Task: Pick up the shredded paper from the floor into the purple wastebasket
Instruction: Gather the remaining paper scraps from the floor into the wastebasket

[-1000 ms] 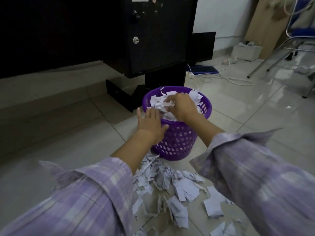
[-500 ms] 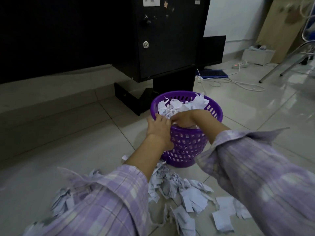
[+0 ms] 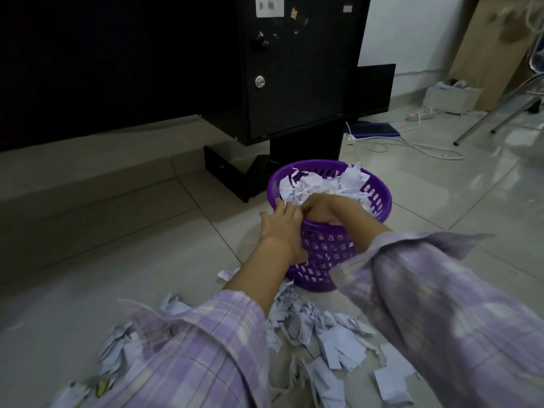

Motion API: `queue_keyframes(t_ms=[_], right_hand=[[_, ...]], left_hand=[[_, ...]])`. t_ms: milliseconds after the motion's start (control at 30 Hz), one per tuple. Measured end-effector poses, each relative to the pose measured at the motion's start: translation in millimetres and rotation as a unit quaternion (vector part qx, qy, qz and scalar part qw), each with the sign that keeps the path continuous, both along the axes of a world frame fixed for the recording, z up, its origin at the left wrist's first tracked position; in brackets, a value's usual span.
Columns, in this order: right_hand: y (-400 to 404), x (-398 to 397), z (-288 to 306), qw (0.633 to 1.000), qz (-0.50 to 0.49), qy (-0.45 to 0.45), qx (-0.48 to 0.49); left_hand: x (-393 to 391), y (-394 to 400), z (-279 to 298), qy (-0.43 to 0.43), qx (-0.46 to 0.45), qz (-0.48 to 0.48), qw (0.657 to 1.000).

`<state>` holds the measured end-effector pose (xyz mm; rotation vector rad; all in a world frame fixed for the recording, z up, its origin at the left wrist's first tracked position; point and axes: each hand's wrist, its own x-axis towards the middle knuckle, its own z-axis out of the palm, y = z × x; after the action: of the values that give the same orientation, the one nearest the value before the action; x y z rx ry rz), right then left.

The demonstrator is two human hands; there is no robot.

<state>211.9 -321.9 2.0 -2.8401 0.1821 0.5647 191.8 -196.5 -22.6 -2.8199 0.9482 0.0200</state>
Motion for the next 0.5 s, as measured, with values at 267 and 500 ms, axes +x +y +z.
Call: queue_keyframes(t_ms=[267,500], right_hand=[[-18.8,-37.2,26.1,0.974,-0.052,-0.108,0.190],[-7.4,-65.3,27.8,0.945,-0.067,-0.274,0.165]], left_hand=[[1.6,9.0,7.8,0.047,-0.043,-0.014,0.998],[-19.6,33.6,24.6,0.002,-0.214,-0.004,0.977]])
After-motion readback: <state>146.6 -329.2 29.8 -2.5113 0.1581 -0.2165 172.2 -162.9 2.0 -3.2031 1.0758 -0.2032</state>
